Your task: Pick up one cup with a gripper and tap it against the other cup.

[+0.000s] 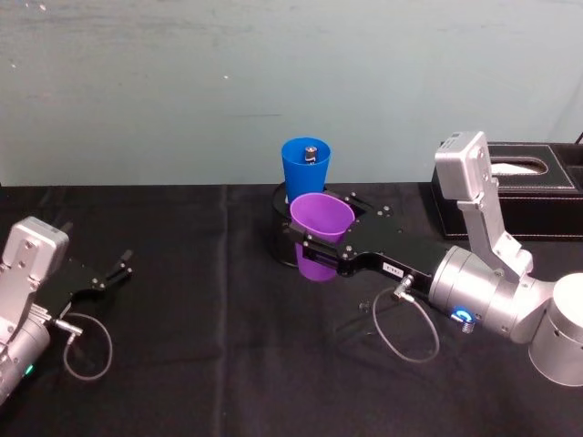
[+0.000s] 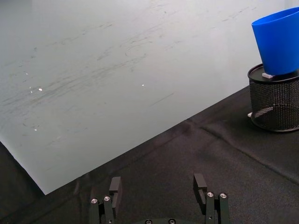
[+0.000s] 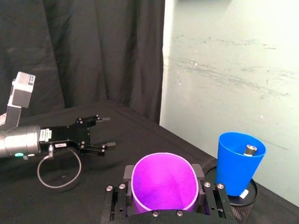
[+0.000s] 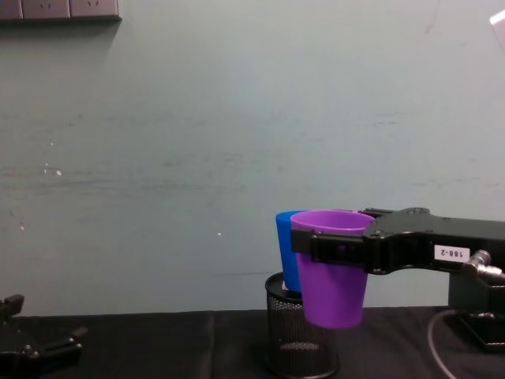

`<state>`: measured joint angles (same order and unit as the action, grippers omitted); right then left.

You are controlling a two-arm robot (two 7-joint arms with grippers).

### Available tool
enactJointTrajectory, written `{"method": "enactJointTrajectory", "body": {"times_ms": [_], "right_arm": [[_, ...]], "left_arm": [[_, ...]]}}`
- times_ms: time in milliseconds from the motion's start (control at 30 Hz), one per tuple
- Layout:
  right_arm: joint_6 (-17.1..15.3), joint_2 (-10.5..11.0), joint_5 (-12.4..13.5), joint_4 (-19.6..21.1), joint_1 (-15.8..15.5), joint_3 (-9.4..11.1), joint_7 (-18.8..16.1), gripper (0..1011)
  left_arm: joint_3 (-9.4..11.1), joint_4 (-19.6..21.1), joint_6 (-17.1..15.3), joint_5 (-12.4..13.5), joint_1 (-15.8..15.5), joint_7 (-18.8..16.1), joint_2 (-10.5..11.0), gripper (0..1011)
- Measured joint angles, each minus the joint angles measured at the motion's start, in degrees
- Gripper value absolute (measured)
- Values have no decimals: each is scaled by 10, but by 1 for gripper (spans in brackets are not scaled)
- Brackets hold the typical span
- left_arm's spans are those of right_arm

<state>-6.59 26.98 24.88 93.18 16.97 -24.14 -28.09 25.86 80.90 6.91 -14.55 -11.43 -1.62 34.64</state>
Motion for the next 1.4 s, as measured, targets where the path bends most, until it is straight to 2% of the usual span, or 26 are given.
{"method": "enactJointTrajectory", "body": {"times_ms": [1400], "right_arm": [[1, -2, 0, 0, 0, 3, -2, 742]], "left_arm": [[0, 0, 0, 0, 0, 0, 0, 1000]]}}
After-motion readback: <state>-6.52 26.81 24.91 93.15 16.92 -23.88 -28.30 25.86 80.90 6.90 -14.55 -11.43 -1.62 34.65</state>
